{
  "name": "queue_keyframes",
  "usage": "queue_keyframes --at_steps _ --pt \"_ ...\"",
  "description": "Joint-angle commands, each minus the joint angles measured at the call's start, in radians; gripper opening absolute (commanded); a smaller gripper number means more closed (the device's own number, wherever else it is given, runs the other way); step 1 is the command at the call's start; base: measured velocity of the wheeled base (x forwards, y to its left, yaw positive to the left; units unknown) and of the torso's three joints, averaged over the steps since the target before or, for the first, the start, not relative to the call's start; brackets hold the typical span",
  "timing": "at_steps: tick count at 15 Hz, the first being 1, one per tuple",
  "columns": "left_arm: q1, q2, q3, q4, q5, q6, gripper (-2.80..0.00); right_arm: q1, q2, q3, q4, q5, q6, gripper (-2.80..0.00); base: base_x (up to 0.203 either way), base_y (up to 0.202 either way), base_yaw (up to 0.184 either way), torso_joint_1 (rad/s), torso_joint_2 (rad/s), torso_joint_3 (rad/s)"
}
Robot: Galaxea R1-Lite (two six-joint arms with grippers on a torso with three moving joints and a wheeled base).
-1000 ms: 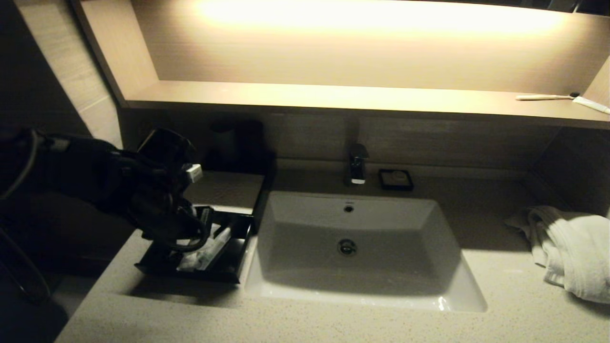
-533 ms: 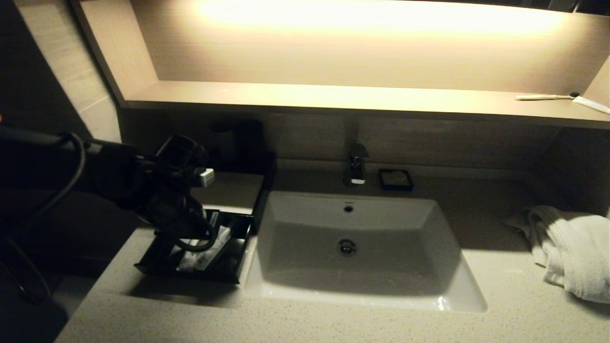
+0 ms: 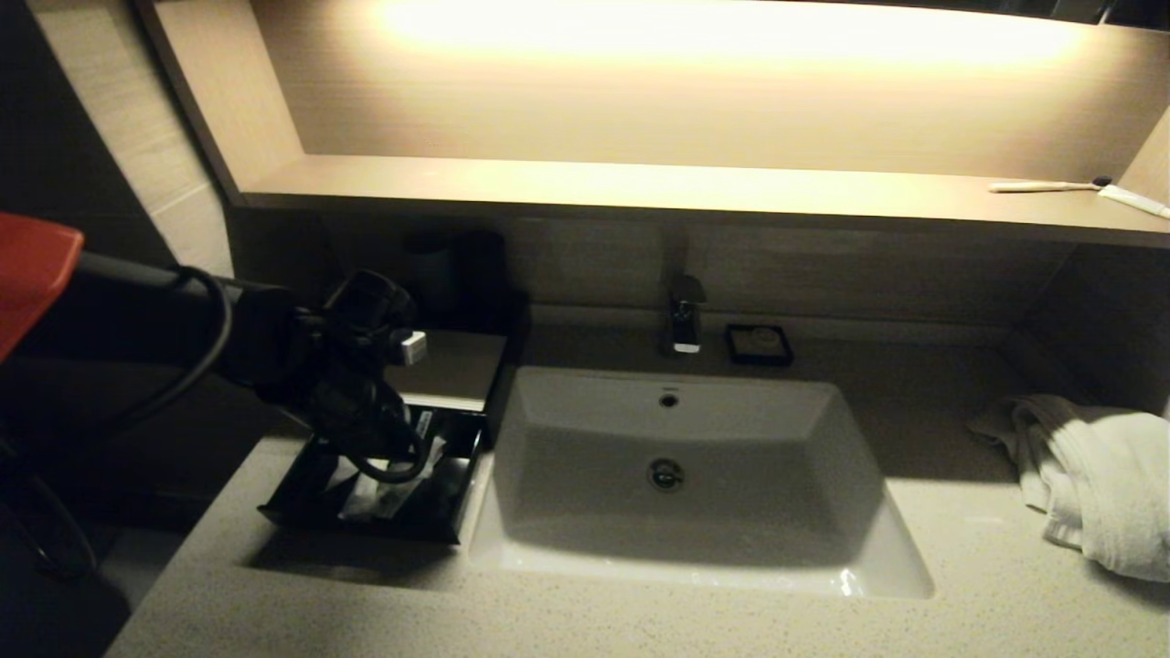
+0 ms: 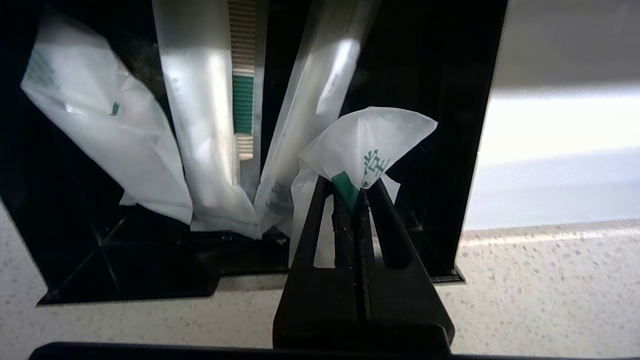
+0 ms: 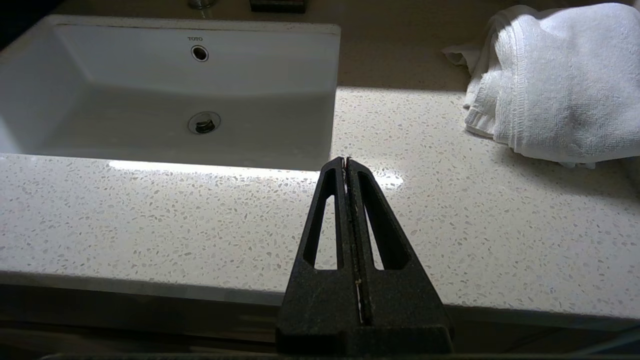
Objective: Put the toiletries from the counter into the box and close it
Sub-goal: Place the bathroom toiletry into the drawer
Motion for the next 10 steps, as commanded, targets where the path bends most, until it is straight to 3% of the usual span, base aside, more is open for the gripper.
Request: queue_keyframes --at_steps 1,10 --pt "0.0 0.019 -0.004 0.004 0.0 0.0 -2.8 0.0 0.0 0.0 0.0 0.0 0.0 -2.8 0.0 0.0 0.0 0.0 0.0 0.0" --pt "-0.021 0.03 0.002 0.003 -0.006 -0.004 -2.8 0.0 0.0 0.0 0.0 0.0 0.0 -2.8 0.0 0.0 0.0 0.0 0.0 0.0"
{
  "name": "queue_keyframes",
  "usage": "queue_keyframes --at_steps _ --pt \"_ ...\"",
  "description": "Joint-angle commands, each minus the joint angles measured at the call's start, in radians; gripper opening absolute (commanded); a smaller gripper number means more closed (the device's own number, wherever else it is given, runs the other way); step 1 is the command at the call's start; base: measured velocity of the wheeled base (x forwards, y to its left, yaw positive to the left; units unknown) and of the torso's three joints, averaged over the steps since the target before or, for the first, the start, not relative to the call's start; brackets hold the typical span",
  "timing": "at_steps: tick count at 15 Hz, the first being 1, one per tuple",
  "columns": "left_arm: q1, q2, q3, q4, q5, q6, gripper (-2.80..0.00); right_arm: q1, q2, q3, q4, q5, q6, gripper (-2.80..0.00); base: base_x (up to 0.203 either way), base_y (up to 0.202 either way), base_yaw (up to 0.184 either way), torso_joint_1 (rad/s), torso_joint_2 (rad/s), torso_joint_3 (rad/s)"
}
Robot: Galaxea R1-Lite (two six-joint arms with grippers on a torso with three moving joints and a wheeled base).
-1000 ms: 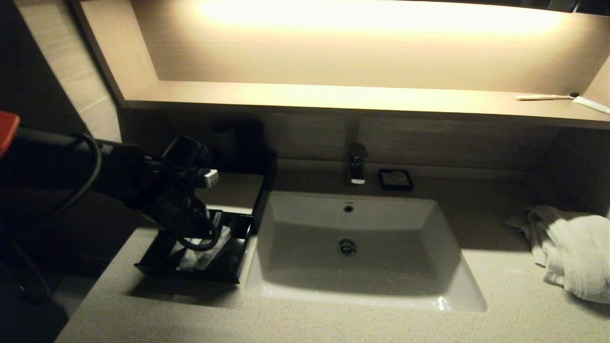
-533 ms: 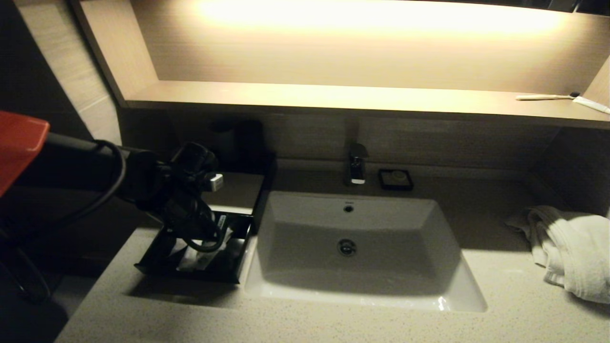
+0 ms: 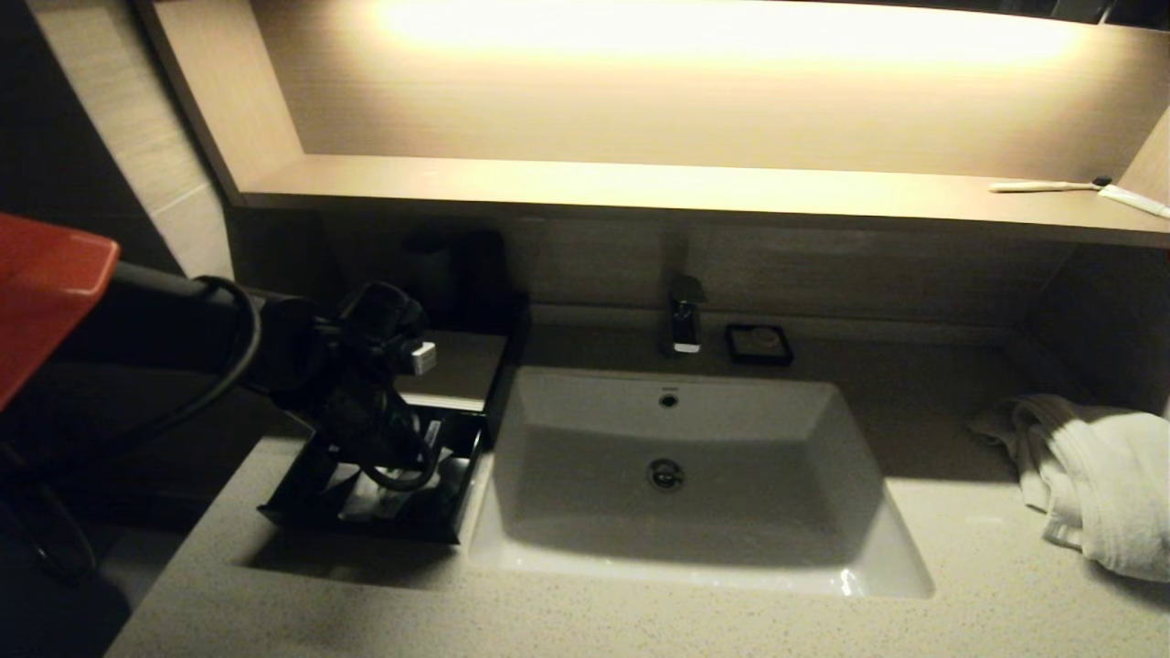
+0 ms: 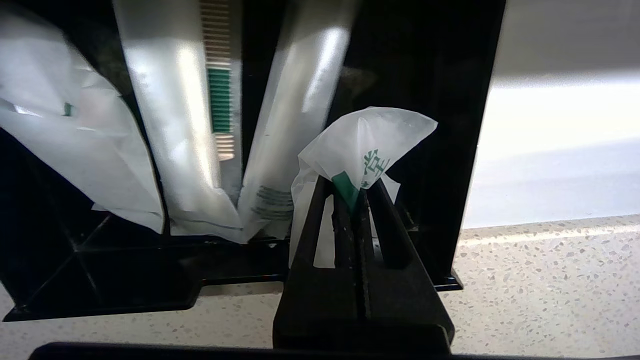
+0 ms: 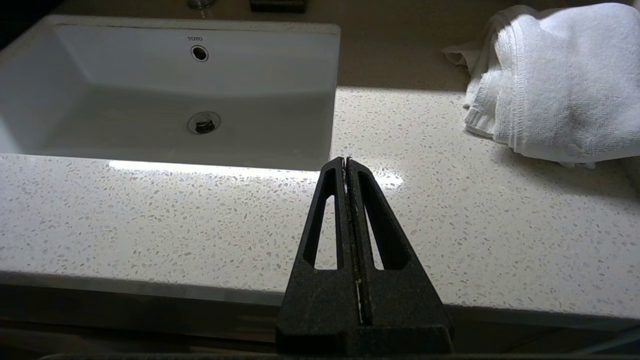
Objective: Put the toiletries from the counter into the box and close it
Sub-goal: Place the bathroom toiletry into the drawer
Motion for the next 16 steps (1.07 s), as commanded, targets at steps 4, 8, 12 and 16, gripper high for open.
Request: queue_keyframes --at_steps 4,8,12,16 --pt "-0.018 0.008 0.002 0.003 0.003 -0.001 -2.8 0.0 0.0 0.0 0.0 0.0 0.0 -2.8 0.0 0.0 0.0 0.0 0.0 0.0" --pt "-0.023 0.011 0.011 0.003 0.003 -0.001 -2.8 0.0 0.0 0.0 0.0 0.0 0.0 -2.8 0.0 0.0 0.0 0.0 0.0 0.0" --pt "-0.021 0.014 0.009 0.003 0.006 0.0 0.0 0.0 0.0 0.0 0.0 0.0 0.0 -2.8 0.0 0.0 0.0 0.0 0.0 0.0" --pt "-0.021 0.017 0.008 0.003 0.008 -0.003 0.0 0.0 0.0 0.0 0.0 0.0 0.0 -2.8 0.0 0.0 0.0 0.0 0.0 0.0"
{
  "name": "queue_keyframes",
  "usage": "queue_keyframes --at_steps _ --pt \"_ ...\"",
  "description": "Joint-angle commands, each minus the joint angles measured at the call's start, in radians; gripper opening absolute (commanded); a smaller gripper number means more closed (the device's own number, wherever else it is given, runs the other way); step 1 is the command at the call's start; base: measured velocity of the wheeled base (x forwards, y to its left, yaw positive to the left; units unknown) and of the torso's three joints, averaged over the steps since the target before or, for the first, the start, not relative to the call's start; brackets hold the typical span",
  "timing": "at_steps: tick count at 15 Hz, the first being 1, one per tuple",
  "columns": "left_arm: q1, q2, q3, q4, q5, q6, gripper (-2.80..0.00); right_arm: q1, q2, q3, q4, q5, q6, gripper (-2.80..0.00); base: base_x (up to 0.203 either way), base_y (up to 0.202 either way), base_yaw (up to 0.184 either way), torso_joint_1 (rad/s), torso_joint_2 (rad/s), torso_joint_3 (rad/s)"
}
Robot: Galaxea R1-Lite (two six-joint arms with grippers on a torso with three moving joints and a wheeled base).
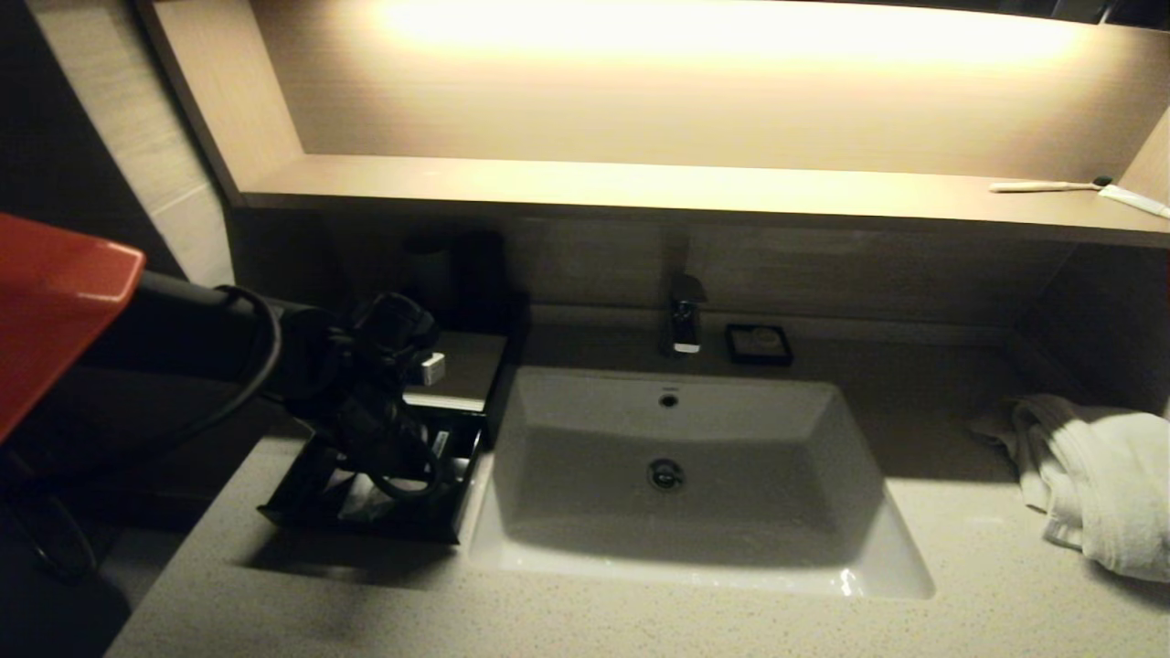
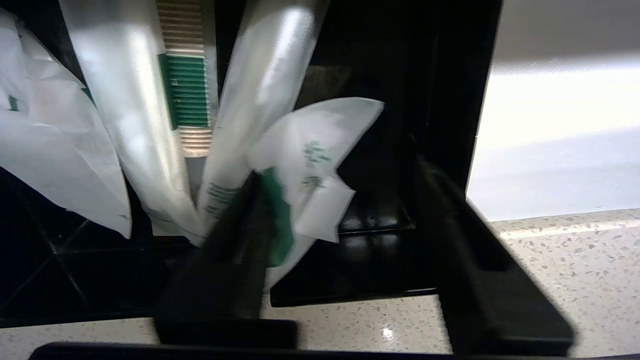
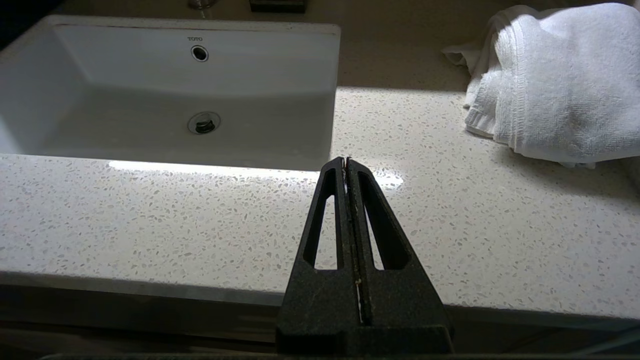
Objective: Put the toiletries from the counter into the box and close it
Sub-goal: Place the bathroom toiletry into the drawer
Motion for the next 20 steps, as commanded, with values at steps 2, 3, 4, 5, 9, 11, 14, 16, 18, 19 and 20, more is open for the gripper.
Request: queue_keyframes --at_steps 2,3,4,5,9,11,14,16,18,19,20 --pt "0.002 -0.02 -0.009 0.002 0.0 -0.002 0.0 0.0 0.0 0.0 0.001 0.001 0.0 -2.8 0.0 0.0 0.0 0.0 0.0 0.0" --pt "0.006 -0.037 -0.01 0.002 0.001 -0.001 0.0 0.0 0.0 0.0 0.001 0.001 0.0 -2.8 0.0 0.0 0.0 0.0 0.0 0.0" --pt "0.01 -0.055 -0.01 0.003 0.001 -0.001 0.0 0.0 0.0 0.0 0.001 0.001 0.0 -2.8 0.0 0.0 0.0 0.0 0.0 0.0" --pt "0.012 -0.069 -0.009 0.005 0.001 0.0 0.0 0.0 0.0 0.0 0.0 0.001 0.0 -2.8 0.0 0.0 0.0 0.0 0.0 0.0" --pt "0.01 -0.106 0.001 0.016 0.001 0.001 0.0 0.0 0.0 0.0 0.001 0.001 0.0 -2.8 0.0 0.0 0.0 0.0 0.0 0.0" --pt "0.009 -0.098 0.002 0.014 0.0 -0.002 0.0 0.0 0.0 0.0 0.001 0.001 0.0 -2.8 0.0 0.0 0.0 0.0 0.0 0.0" --pt "0.009 -0.106 0.01 0.013 -0.002 -0.007 0.0 0.0 0.0 0.0 0.001 0.001 0.0 -2.8 0.0 0.0 0.0 0.0 0.0 0.0" --pt "0.01 -0.13 0.014 0.017 -0.001 -0.006 0.0 0.0 0.0 0.0 0.001 0.001 0.0 -2.8 0.0 0.0 0.0 0.0 0.0 0.0" --pt "0.011 -0.155 0.033 0.017 -0.002 -0.009 0.0 0.0 0.0 0.0 0.001 0.001 0.0 -2.8 0.0 0.0 0.0 0.0 0.0 0.0" --pt "0.011 -0.175 0.052 0.016 -0.002 -0.01 0.0 0.0 0.0 0.0 -0.001 0.001 0.0 -2.8 0.0 0.0 0.0 0.0 0.0 0.0" --pt "0.011 -0.193 0.07 0.014 -0.002 -0.01 -2.8 0.0 0.0 0.0 0.001 0.001 0.0 -2.8 0.0 0.0 0.0 0.0 0.0 0.0"
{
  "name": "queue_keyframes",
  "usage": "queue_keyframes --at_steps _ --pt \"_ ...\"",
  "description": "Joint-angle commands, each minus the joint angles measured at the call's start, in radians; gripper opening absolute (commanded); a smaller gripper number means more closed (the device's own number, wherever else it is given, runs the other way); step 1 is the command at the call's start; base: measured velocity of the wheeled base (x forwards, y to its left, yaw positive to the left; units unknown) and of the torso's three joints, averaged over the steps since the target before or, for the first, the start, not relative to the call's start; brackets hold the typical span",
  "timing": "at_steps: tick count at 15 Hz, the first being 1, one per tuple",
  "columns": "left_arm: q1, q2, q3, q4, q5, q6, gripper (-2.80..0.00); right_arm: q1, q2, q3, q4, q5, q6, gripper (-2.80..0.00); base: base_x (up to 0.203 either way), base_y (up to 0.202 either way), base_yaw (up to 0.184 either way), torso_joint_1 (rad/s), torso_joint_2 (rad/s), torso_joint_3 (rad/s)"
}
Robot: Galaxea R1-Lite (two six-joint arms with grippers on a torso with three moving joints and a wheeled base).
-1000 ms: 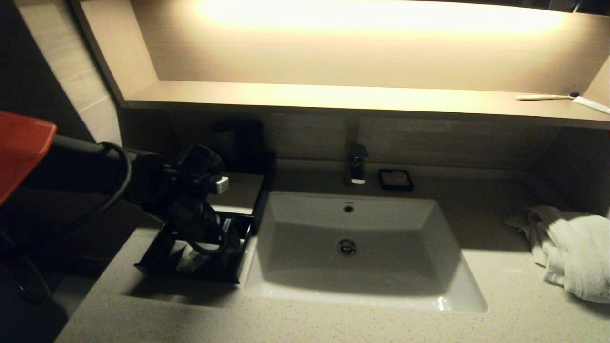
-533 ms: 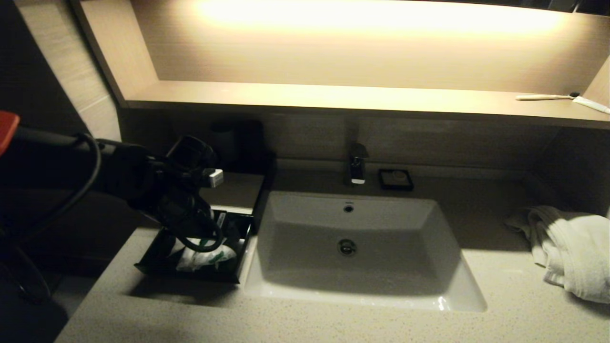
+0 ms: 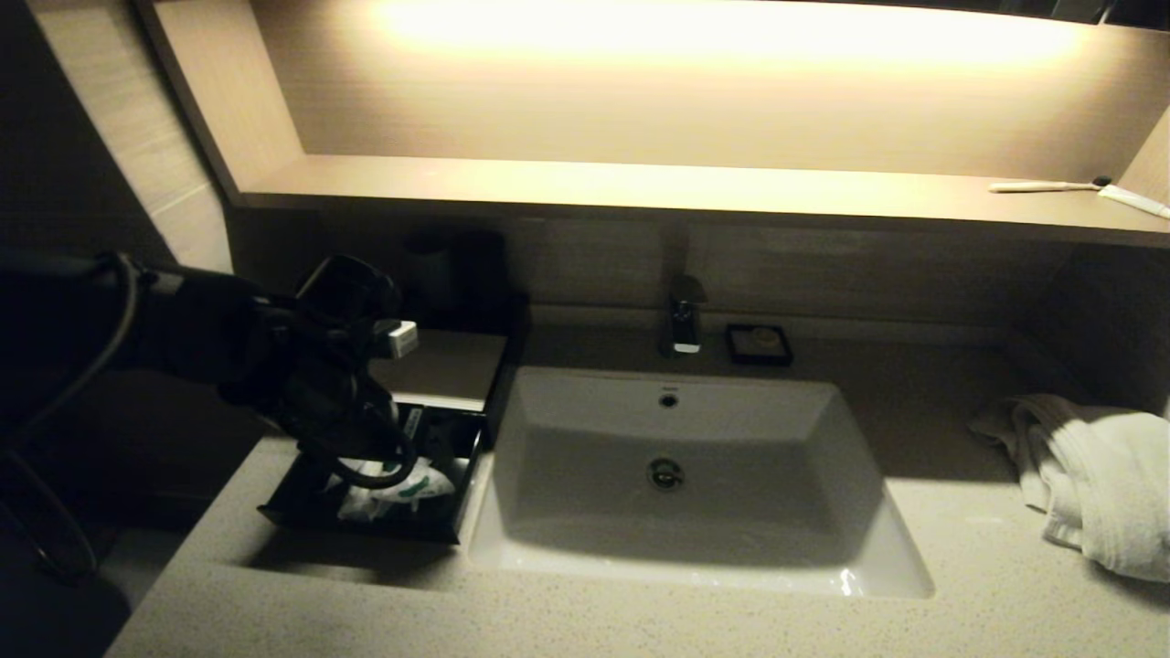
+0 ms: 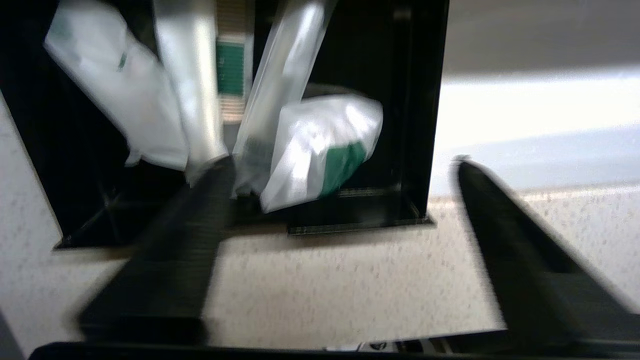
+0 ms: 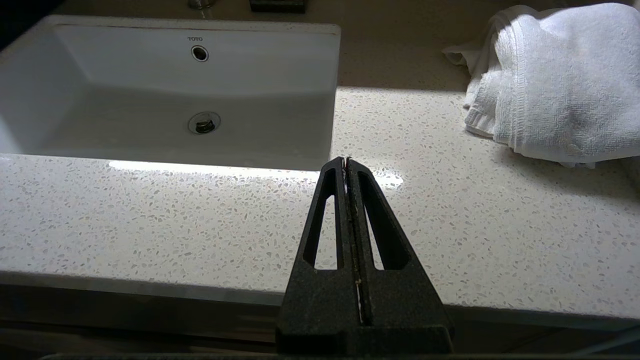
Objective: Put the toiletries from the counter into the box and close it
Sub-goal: Place the bathroom toiletry into the drawer
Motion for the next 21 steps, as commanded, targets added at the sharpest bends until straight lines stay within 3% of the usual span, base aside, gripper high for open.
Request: queue_keyframes --at_steps 1,14,21 --pt "0.0 -0.043 0.028 0.0 0.0 0.0 -2.8 -0.002 0.0 0.0 0.0 0.0 -0.001 -2.8 0.0 0.0 0.0 0.0 0.0 0.0" --pt "-0.011 0.019 0.075 -0.013 -0.002 0.006 -2.8 0.0 0.0 0.0 0.0 0.0 -0.001 -2.8 0.0 0.0 0.0 0.0 0.0 0.0" --pt "-0.009 0.06 0.08 -0.082 0.003 0.004 -2.8 0.0 0.0 0.0 0.0 0.0 -0.001 -2.8 0.0 0.0 0.0 0.0 0.0 0.0"
